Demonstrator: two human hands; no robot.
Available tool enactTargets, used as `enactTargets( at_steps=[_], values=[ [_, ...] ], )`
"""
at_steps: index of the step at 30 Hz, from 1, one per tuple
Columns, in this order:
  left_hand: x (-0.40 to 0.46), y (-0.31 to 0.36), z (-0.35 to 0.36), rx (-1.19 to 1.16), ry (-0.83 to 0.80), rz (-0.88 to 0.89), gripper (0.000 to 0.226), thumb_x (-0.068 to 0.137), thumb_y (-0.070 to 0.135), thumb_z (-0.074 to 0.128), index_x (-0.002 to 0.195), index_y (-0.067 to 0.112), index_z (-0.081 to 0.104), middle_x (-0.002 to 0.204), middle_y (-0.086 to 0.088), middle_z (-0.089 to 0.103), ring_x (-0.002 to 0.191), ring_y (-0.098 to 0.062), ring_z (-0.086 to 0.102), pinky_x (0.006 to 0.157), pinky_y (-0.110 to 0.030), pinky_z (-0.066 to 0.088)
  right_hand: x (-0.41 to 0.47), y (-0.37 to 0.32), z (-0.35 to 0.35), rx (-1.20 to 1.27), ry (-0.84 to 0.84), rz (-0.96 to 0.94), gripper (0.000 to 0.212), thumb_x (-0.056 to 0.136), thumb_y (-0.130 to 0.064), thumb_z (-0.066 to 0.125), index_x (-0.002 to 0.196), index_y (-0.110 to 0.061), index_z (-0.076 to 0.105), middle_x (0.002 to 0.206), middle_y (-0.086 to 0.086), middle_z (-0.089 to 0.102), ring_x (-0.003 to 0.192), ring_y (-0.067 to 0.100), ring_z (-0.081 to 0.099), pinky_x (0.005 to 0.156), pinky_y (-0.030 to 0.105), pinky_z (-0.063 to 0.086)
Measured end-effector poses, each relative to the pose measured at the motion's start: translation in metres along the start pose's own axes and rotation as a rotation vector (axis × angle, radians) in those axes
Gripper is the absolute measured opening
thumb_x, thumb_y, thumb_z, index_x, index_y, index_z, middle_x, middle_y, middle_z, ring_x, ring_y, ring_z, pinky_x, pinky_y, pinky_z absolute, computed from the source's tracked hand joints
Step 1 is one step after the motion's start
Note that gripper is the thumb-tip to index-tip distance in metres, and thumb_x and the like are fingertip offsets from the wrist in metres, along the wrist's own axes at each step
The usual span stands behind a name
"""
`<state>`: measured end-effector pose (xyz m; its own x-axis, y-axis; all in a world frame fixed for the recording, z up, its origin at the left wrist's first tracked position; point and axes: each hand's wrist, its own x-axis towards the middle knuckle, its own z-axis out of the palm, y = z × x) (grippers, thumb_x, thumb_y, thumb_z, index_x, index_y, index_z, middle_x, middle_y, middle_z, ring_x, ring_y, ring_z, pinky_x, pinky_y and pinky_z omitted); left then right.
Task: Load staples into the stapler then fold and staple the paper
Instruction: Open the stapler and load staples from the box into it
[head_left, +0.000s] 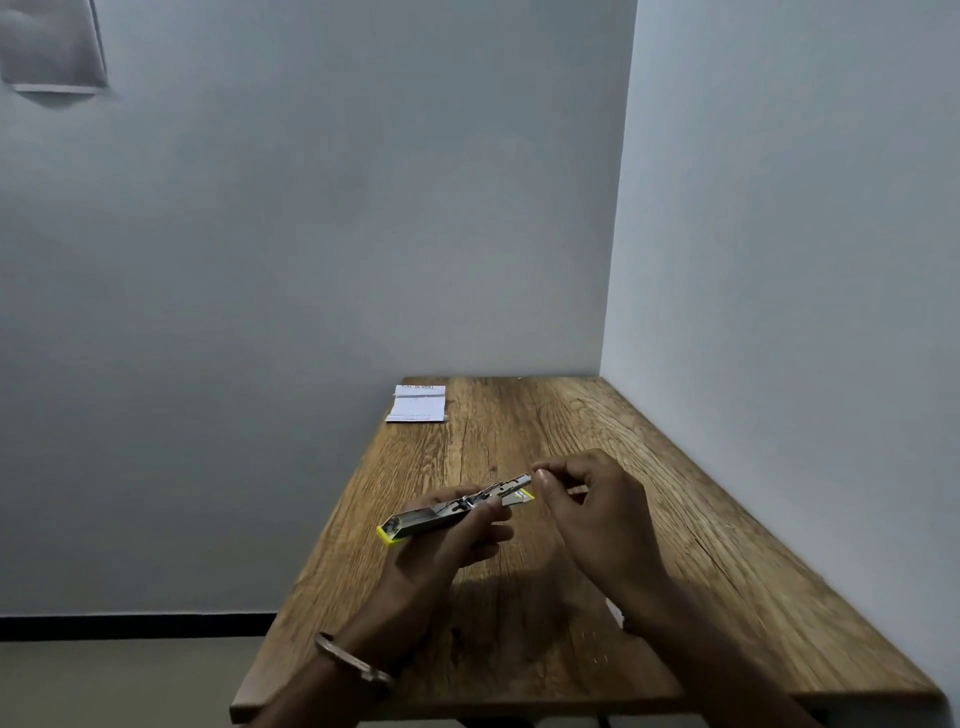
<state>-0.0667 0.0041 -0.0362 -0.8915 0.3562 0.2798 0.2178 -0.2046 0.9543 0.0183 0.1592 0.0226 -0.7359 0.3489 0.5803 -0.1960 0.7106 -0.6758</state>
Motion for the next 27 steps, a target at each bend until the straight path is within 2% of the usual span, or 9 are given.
enactTargets(
  at_steps=[3,6,11,15,18,23,27],
  values=[
    [0.000,-0.003,0.000,-0.066,-0.014,-0.028,0.040,0.083,0.037,0.077,0.116,0.018,0.065,0.105,-0.009,0.077,0.096,-0.027,0.075,0.073,-0.026,0.060,0.012,0.002,0.004,-0.061,-0.038,-0.015,0.015,0.092,-0.018,0.068,0.104,-0.014,0.077,0.097,-0.002,0.070,0.090,0.008,0.064,0.074,0.017,0.050],
    [0.000,-0.004,0.000,-0.086,-0.027,-0.028,0.031,0.085,0.034,0.077,0.112,0.021,0.069,0.104,-0.009,0.078,0.096,-0.026,0.075,0.073,-0.026,0.060,0.016,0.002,0.008,-0.096,-0.055,-0.032,0.014,0.091,-0.018,0.069,0.101,-0.014,0.078,0.095,-0.002,0.072,0.087,0.007,0.065,0.071,0.011,0.046],
    [0.003,-0.004,0.005,-0.095,0.018,-0.074,0.017,0.089,0.021,0.071,0.106,0.017,0.070,0.094,-0.005,0.080,0.087,-0.022,0.077,0.065,-0.022,0.058,0.015,0.000,0.014,-0.106,-0.077,-0.037,0.011,0.088,-0.017,0.071,0.096,-0.016,0.079,0.092,-0.004,0.074,0.084,0.004,0.066,0.069,0.007,0.044],
    [0.000,-0.009,-0.001,-0.103,-0.001,-0.031,0.020,0.086,0.030,0.075,0.106,0.025,0.072,0.104,-0.007,0.078,0.095,-0.023,0.076,0.072,-0.023,0.059,0.017,-0.003,0.018,-0.092,-0.090,-0.004,0.011,0.087,-0.017,0.072,0.094,-0.016,0.079,0.088,-0.005,0.074,0.079,0.000,0.065,0.060,0.003,0.043],
    [0.002,-0.013,-0.004,-0.091,0.005,-0.032,0.021,0.084,0.035,0.076,0.104,0.029,0.073,0.104,-0.006,0.078,0.096,-0.024,0.075,0.073,-0.024,0.059,0.018,-0.004,0.020,-0.058,-0.091,0.063,0.006,0.086,-0.017,0.072,0.087,-0.017,0.078,0.078,-0.009,0.073,0.070,-0.006,0.063,0.055,0.000,0.043],
    [0.004,-0.017,-0.003,-0.061,0.003,-0.045,0.024,0.083,0.036,0.077,0.105,0.029,0.073,0.102,-0.007,0.078,0.095,-0.024,0.076,0.071,-0.023,0.059,0.020,-0.003,0.026,-0.010,-0.092,0.169,0.010,0.083,-0.017,0.071,0.074,-0.017,0.076,0.067,-0.008,0.071,0.062,-0.001,0.064,0.048,0.005,0.040],
    [0.002,-0.009,0.000,-0.026,0.000,-0.042,0.025,0.090,0.023,0.070,0.113,0.014,0.071,0.097,-0.005,0.079,0.091,-0.020,0.076,0.068,-0.022,0.058,0.015,-0.007,0.031,0.080,-0.129,0.210,0.013,0.083,-0.015,0.070,0.072,-0.014,0.077,0.068,-0.003,0.074,0.067,0.006,0.070,0.060,0.024,0.056]
  ],
)
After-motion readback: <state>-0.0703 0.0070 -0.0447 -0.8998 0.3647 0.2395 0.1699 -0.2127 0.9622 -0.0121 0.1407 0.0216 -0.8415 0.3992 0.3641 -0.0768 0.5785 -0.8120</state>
